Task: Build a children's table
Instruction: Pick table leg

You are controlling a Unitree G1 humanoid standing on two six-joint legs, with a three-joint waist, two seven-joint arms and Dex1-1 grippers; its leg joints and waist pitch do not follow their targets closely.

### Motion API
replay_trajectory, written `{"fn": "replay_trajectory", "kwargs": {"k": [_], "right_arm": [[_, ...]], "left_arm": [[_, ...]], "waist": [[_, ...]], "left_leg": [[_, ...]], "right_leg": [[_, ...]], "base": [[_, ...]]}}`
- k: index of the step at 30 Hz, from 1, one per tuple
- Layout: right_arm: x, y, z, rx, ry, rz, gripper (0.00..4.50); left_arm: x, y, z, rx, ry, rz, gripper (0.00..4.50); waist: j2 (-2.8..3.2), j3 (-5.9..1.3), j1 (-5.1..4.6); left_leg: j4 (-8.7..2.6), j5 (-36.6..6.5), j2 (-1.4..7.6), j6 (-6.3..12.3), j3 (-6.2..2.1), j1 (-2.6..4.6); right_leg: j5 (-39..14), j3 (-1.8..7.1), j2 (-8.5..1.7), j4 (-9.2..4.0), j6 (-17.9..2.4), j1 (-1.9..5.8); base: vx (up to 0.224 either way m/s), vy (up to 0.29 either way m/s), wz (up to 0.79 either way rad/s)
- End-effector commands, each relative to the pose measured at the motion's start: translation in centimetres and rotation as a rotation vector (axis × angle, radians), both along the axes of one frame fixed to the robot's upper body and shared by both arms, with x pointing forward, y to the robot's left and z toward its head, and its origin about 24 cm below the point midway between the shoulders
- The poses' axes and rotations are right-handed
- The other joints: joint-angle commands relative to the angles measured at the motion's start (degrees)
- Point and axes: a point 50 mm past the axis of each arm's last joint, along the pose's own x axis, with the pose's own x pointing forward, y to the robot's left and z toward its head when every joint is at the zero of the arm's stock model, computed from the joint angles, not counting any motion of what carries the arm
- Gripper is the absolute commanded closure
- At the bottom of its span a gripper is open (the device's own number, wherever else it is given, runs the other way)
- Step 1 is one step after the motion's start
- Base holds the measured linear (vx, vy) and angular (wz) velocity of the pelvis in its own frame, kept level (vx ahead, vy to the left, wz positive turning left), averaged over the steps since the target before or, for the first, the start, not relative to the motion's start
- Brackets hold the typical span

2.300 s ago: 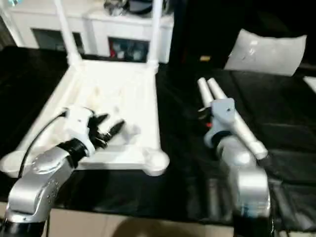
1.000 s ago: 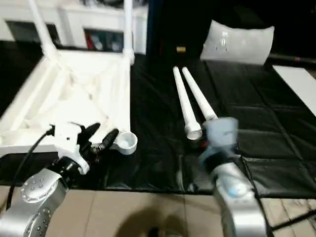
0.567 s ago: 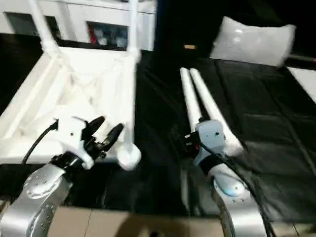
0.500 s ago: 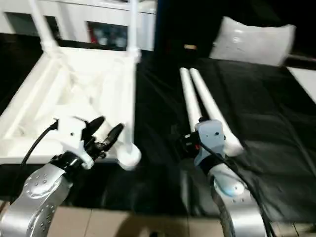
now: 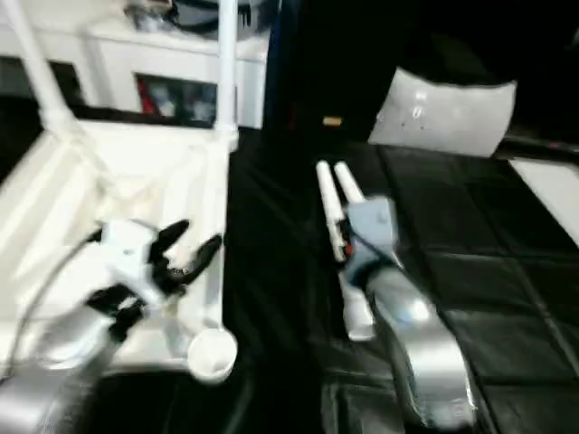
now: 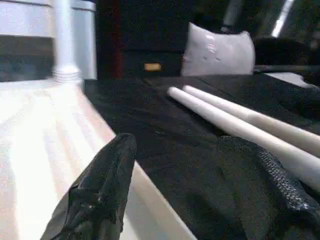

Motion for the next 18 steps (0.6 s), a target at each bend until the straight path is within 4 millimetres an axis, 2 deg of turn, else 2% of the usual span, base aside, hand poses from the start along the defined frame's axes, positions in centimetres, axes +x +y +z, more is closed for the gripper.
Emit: {"fn": "replay_trajectory", "kwargs": {"k": [1, 2, 3, 4, 5, 6, 7, 8, 9, 10, 11, 12, 13, 14, 15, 16, 18], "right_arm": [[0.9, -1.6, -1.3, -0.013, 0.145, -0.097, 0.00], [1.4, -1.7, -1.5, 0.002, 0.195, -0.092, 0.00], [1.8, -1.8, -1.5, 0.013, 0.225, -0.085, 0.00], [1.9, -1.8, -1.6, 0.013, 0.241, -0.086, 0.00], [2.3, -2.2, -1.8, -0.021, 0.305, -0.103, 0.00], [2.7, -2.4, -2.1, -0.044, 0.378, -0.106, 0.00], [2.9, -2.4, -2.3, -0.050, 0.411, -0.096, 0.00], [3.0, -2.3, -2.3, -0.046, 0.422, -0.086, 0.00], [3.3, -2.2, -2.4, -0.035, 0.456, -0.059, 0.00], [3.5, -2.1, -2.4, -0.025, 0.467, -0.045, 0.00], [3.6, -2.1, -2.3, -0.020, 0.475, -0.040, 0.00], [3.7, -2.1, -2.3, -0.019, 0.479, -0.040, 0.00], [3.8, -1.9, -2.4, -0.015, 0.513, -0.022, 0.00], [3.8, -1.7, -2.5, -0.010, 0.540, -0.013, 0.00], [3.8, -1.7, -2.5, -0.008, 0.547, -0.011, 0.00], [3.7, -1.4, -2.7, 0.021, 0.576, 0.006, 0.00], [3.5, -1.4, -3.1, 0.018, 0.621, 0.005, 0.00]], "left_arm": [[-0.4, -0.9, 0.0, 0.037, 0.071, -0.116, 1.13], [-0.6, -0.8, -0.1, 0.075, 0.105, -0.149, 1.01], [-0.6, -0.8, -0.2, 0.097, 0.123, -0.170, 0.85], [-0.7, -0.8, -0.2, 0.103, 0.129, -0.181, 0.85], [-0.9, -0.8, -0.1, 0.120, 0.145, -0.221, 0.74], [-1.1, -0.9, 0.2, 0.131, 0.156, -0.271, 0.72], [-1.2, -0.9, 0.3, 0.132, 0.167, -0.297, 0.61], [-1.3, -0.9, 0.4, 0.134, 0.170, -0.308, 0.61], [-1.4, -1.0, 0.6, 0.138, 0.181, -0.343, 0.37], [-1.5, -1.0, 0.7, 0.140, 0.187, -0.356, 0.37], [-1.5, -1.0, 0.8, 0.142, 0.193, -0.367, 0.33], [-1.5, -1.0, 0.9, 0.142, 0.197, -0.372, 0.17], [-1.5, -0.9, 1.0, 0.151, 0.203, -0.382, 0.07], [-1.5, -0.9, 1.1, 0.157, 0.209, -0.386, 0.07], [-1.5, -0.9, 1.1, 0.159, 0.211, -0.388, 0.07], [-1.6, -0.9, 1.2, 0.165, 0.214, -0.390, 0.07], [-1.5, -0.8, 1.2, 0.172, 0.220, -0.392, 0.07]], "waist": [[0.08, -2.75, 0.74], [-0.17, -2.64, 1.26], [0.58, -2.13, 1.11], [0.58, -2.13, 1.11], [1.13, -1.37, 0.71], [1.68, -1.46, 0.57], [1.58, -1.39, 0.51], [1.75, -1.48, 0.63], [1.75, -1.46, 0.92], [1.78, -1.38, 1.01], [1.91, -1.51, 1.30], [1.77, -1.66, 1.26], [1.66, -1.97, 1.39], [1.74, -2.14, 1.57], [1.77, -2.07, 1.64], [1.54, -2.06, 1.79], [1.54, -2.31, 2.22]], "left_leg": [[-4.15, 13.6, 2.71, 7.97, 0.27, 0.97], [-4.54, 6.0, 2.67, 5.06, 0.62, 1.35], [-5.68, -4.7, 3.33, 0.53, 0.96, 2.26], [-5.68, -4.7, 3.33, 0.53, 0.96, 2.26], [-6.46, -12.6, 3.97, -2.52, 1.24, 2.95], [-6.51, -16.2, 4.00, -4.44, 1.20, 3.13], [-6.73, -17.2, 4.11, -4.98, 1.18, 2.86], [-6.69, -17.8, 4.15, -5.50, 1.17, 2.89], [-6.53, -19.1, 4.29, -5.83, 1.43, 3.31], [-6.45, -19.8, 4.17, -6.26, 1.48, 3.30], [-6.58, -19.1, 4.35, -6.39, 1.59, 3.03], [-6.69, -18.2, 4.41, -6.35, 1.63, 2.91], [-6.80, -15.5, 4.47, -5.85, 1.76, 2.51], [-6.65, -13.2, 4.44, -5.43, 2.03, 2.47], [-6.61, -12.7, 4.39, -5.27, 2.19, 2.47], [-6.59, -12.1, 4.45, -5.13, 2.32, 2.45], [-6.46, -9.4, 4.56, -4.76, 2.57, 2.40]], "right_leg": [[21.7, 3.73, -8.17, -5.17, -4.1, 1.80], [17.9, 3.68, -7.87, -5.64, -4.5, 2.08], [5.6, 3.16, -6.64, -6.22, -8.2, 1.92], [5.6, 3.16, -6.64, -6.22, -8.2, 1.92], [-7.2, 2.97, -6.06, -6.69, -10.0, 0.79], [-12.8, 2.99, -6.12, -6.74, -10.1, 0.47], [-14.3, 3.02, -6.25, -6.87, -9.7, 0.55], [-15.0, 2.98, -6.32, -6.84, -9.5, 0.42], [-16.1, 3.27, -6.58, -7.22, -9.0, -0.28], [-17.1, 3.27, -6.77, -7.30, -9.0, -0.44], [-16.1, 3.39, -6.80, -7.23, -8.7, -0.33], [-14.7, 3.32, -6.71, -7.01, -8.8, -0.22], [-11.0, 3.19, -6.50, -6.54, -8.9, 0.16], [-7.8, 3.22, -6.47, -6.35, -9.1, 0.13], [-7.2, 3.27, -6.44, -6.38, -9.2, 0.09], [-6.8, 3.30, -6.47, -6.43, -9.2, 0.11], [-3.8, 3.31, -6.50, -6.20, -9.3, 0.35]], "base": [[0.000, 0.000, 0.00], [0.000, 0.000, 0.00], [0.000, 0.000, 0.00], [-0.078, -0.012, 0.03], [-0.076, -0.001, 0.01], [-0.076, -0.001, 0.01], [-0.070, 0.009, -0.05], [-0.062, 0.012, -0.03], [-0.062, 0.012, -0.03], [0.000, 0.000, 0.00], [0.000, 0.000, 0.00], [0.000, 0.000, 0.00], [0.000, 0.000, 0.00], [0.000, 0.000, 0.00], [0.000, 0.000, 0.00], [0.000, 0.000, 0.00], [0.000, 0.000, 0.00]]}}
